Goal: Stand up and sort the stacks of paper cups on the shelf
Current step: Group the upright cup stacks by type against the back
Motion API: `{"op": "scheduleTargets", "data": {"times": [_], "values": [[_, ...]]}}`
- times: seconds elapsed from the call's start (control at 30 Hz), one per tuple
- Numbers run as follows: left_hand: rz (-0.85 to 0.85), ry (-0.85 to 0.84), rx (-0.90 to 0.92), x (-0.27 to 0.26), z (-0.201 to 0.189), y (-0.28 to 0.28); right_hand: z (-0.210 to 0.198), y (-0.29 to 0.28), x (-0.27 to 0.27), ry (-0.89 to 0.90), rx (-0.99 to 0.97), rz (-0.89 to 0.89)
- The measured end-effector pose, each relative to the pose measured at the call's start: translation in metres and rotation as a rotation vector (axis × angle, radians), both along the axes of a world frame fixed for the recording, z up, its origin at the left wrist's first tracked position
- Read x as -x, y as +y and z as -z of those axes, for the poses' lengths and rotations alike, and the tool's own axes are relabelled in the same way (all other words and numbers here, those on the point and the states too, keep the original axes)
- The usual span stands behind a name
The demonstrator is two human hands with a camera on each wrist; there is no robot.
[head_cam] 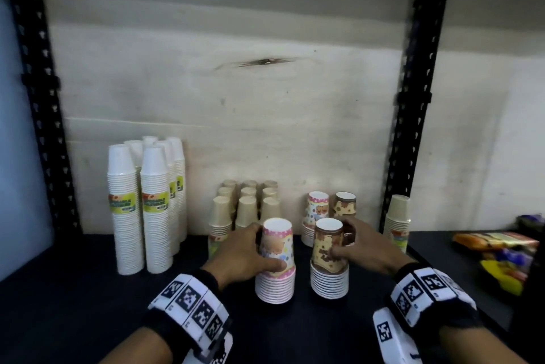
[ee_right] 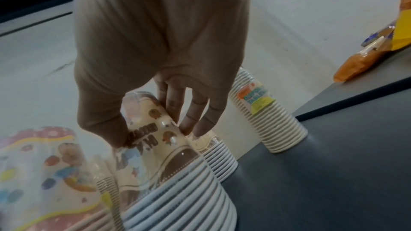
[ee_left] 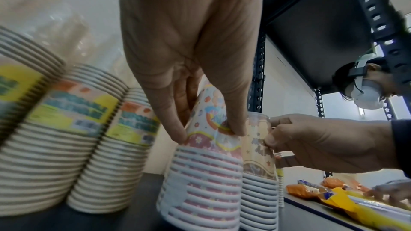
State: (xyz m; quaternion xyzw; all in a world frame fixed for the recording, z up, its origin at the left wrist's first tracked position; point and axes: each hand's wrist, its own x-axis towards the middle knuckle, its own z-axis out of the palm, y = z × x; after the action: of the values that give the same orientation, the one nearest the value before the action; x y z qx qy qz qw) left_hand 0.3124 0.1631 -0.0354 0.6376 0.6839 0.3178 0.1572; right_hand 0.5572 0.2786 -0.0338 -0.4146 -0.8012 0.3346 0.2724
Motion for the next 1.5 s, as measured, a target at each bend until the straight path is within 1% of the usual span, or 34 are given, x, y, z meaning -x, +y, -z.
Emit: {"op": "scheduleTargets", "data": {"times": [0.13,0.23,0.43,0.57,0.87,0.97,1.07,1.2,1.3,1.37,1.5], "values": [[0.022,-0.017,0.009,-0.025,0.003,0.037,0.011,0.029,-0.023,0.048,-0.007,0.068],[0.024,-0.012,0.004,-0.04,0.004,0.062,0.016,0.043,-0.031,0.073,0.002,0.071],[0.005,-0.077,0.017,-0.061,0.012,0.101,0.021,0.07,-0.037,0.113,0.014,0.057],[-0.019,-0.054,0.01,-0.066,0.015,0.116,0.024,0.082,-0.037,0.114,-0.012,0.055],[-0.035,-0.078,0.003,-0.072,0.015,0.13,0.032,0.097,-0.036,0.112,-0.067,0.101],[-0.036,-0.077,-0.001,-0.072,0.017,0.131,0.038,0.098,-0.037,0.104,-0.026,0.133],[-0.01,-0.085,0.048,-0.07,0.022,0.131,0.048,0.098,-0.038,0.02,0.082,0.152],[0.049,0.001,0.216,-0.066,0.037,0.135,0.05,0.093,-0.036,-0.168,0.195,0.143],[0.063,0.051,0.339,-0.067,0.041,0.135,0.053,0.101,-0.034,-0.321,0.199,0.16],[0.081,0.083,0.368,-0.07,0.039,0.134,0.049,0.103,-0.032,-0.405,0.187,0.18],[0.1,0.13,0.408,-0.078,0.034,0.136,0.041,0.105,-0.03,-0.463,0.212,0.207]]}}
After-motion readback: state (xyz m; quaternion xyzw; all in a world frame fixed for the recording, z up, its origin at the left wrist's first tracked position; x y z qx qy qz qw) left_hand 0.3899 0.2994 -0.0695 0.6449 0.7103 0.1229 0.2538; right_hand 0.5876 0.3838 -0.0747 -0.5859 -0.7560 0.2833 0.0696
